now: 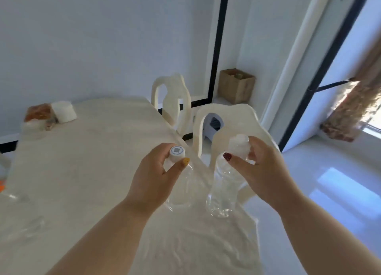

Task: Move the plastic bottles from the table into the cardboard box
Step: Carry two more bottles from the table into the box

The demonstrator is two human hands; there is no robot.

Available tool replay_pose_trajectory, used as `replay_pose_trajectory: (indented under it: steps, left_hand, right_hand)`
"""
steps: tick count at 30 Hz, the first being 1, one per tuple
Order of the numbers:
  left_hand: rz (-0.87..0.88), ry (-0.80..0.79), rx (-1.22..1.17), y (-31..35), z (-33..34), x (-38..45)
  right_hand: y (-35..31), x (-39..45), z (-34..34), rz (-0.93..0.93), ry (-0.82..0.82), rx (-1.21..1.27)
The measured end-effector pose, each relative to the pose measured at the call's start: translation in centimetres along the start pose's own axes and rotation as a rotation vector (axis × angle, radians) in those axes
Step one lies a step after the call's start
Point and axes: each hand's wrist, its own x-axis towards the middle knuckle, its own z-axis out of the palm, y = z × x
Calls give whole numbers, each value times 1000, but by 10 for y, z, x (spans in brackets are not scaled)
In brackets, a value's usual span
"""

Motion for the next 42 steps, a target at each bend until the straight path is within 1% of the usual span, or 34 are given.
replay_pose_trajectory:
  steps: [5,8,11,14,19,25,30,33,37,42]
  left_hand:
    - [118,-123,-105,74,105,18]
    - [148,-174,-166,116,171,24]
    - [152,-207,-231,153,237,32]
    - [147,-214,-259,186,297,44]
    - [181,-206,-239,227,373,76]
    - [197,-246,-213,240,434,141]
    - [190,-422,-209,228,475,234]
    - [192,-488,-246,215,505,300]
    - [200,-506,-228,199,544,388]
    - [232,-438,-202,177,587,483]
  right_hand:
    - [60,-22,-117,124,108,-129]
    - [104,-32,-182,168,175,-121]
    - [146,-31,-240,162,231,-124]
    - [183,-20,-293,138,244,-111]
    - [230,14,-360,93,295,-75]
    - [288,84,-399,83,308,-67]
    - [335,170,-411,74,289,-105]
    - [358,230,-417,81,269,-105]
    - [384,316,-428,82,249,-87]
    - [419,427,-433,58,219,-103]
